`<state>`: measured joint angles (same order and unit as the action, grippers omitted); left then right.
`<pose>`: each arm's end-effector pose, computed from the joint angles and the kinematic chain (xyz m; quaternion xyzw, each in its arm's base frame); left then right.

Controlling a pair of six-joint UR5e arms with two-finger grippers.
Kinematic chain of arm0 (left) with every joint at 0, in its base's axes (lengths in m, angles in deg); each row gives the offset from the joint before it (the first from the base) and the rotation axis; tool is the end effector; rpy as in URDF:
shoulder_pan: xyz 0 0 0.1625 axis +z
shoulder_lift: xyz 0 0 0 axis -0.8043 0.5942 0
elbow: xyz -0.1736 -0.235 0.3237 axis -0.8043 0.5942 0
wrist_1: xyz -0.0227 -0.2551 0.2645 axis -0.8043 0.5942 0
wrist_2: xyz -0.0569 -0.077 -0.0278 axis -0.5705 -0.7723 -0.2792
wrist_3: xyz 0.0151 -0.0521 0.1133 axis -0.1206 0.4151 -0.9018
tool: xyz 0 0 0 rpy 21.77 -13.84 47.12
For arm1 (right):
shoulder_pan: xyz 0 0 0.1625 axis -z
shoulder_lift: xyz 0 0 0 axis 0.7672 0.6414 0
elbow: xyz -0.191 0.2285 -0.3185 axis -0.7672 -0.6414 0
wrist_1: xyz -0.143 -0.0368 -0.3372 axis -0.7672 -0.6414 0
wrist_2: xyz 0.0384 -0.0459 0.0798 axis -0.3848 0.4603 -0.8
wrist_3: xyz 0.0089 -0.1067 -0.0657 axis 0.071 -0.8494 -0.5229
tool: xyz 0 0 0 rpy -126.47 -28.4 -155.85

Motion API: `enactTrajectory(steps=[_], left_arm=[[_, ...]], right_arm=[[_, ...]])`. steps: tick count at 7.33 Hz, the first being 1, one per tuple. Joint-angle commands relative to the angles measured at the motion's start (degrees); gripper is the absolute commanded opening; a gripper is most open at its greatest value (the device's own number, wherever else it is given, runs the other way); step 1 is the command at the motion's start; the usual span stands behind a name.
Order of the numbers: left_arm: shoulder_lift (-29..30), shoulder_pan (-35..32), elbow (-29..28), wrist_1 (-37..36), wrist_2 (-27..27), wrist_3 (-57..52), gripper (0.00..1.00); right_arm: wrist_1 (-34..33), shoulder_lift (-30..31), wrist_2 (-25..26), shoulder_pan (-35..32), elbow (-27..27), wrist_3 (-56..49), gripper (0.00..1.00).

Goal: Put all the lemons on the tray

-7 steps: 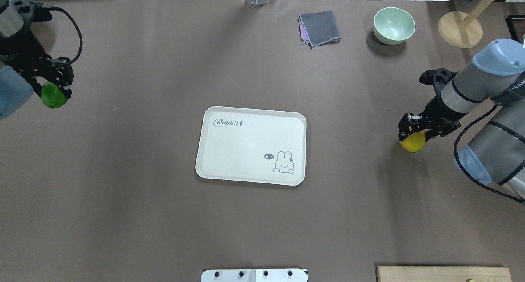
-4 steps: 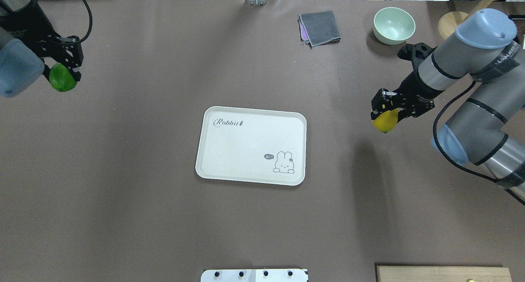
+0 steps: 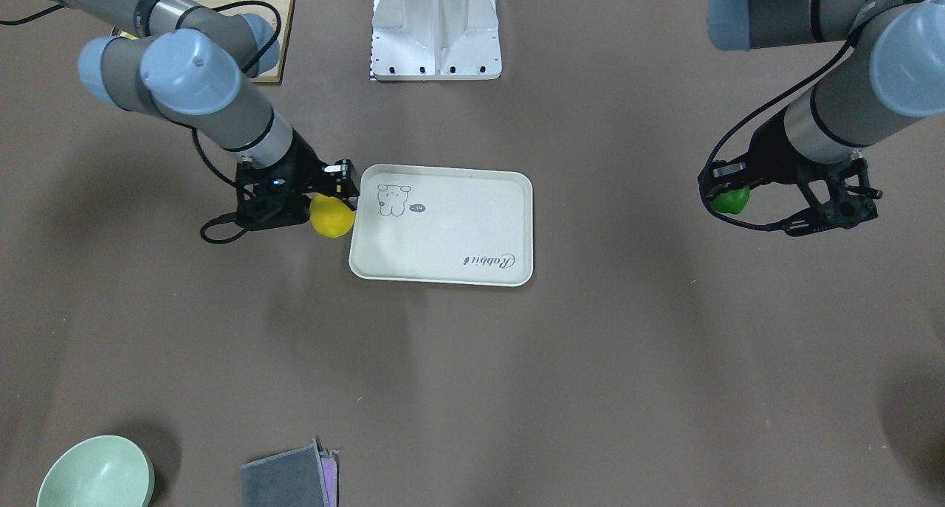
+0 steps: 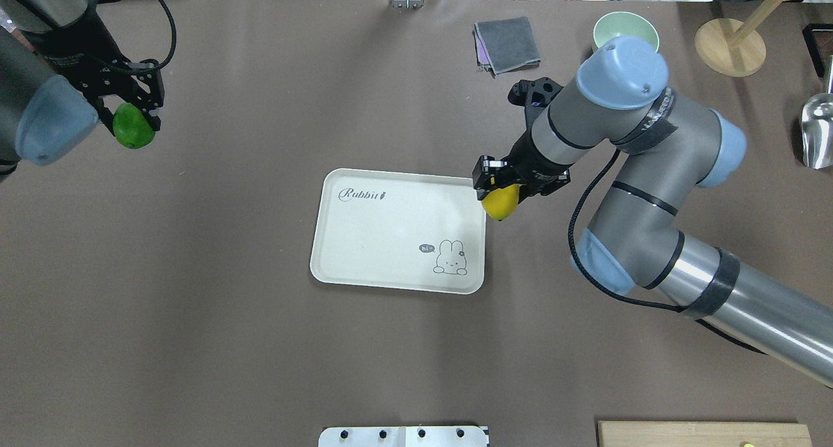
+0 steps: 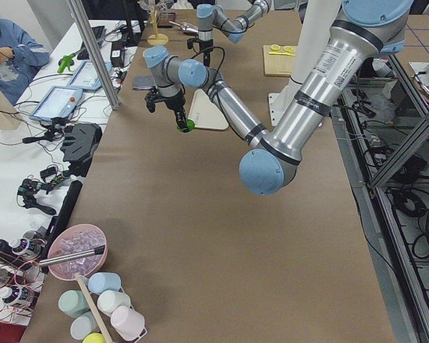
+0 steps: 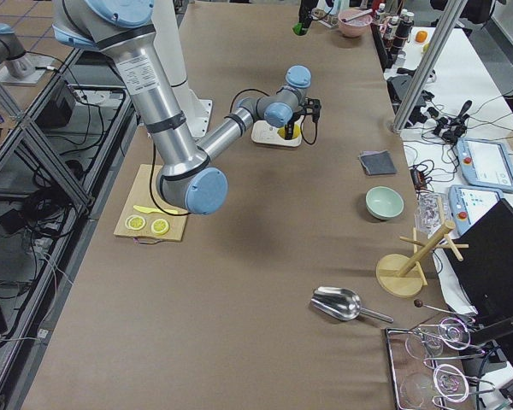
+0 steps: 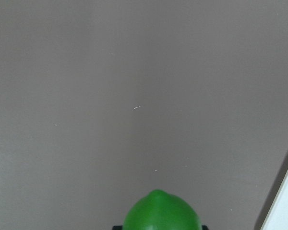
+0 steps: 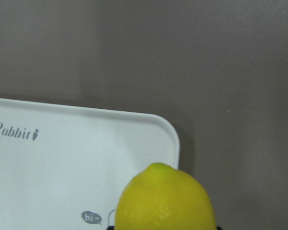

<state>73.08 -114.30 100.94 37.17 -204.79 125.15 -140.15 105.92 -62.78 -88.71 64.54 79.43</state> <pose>0.2487 -0.5358 0.3562 -0.1218 0.3781 -0.0507 0.9163 -0.4596 -0.4490 0.3122 -0.0033 -0.4907 -0.0167 0.8712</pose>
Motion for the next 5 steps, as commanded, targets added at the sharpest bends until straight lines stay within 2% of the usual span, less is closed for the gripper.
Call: enactTrajectory(steps=[1, 3, 4, 5], left_arm=[[-0.60, 3.00, -1.02, 4.12, 0.33, 3.10, 0.00], [-1.13, 4.41, -0.67, 5.63, 0.33, 7.58, 0.00], [-1.04, 5.46, -1.28, 8.69, 0.33, 11.25, 0.00], [-0.61, 6.95, -1.90, 11.50, 0.42, 15.82, 0.00]], right_arm=[[2.33, -3.88, 6.48, 6.33, -3.68, 0.57, 0.00], [12.68, -5.03, 7.57, 7.05, -12.19, 2.31, 0.00], [13.16, -5.13, 7.57, 7.22, -12.84, 2.41, 0.00], [12.64, -5.21, 7.57, 7.49, -12.84, 3.11, 0.74]])
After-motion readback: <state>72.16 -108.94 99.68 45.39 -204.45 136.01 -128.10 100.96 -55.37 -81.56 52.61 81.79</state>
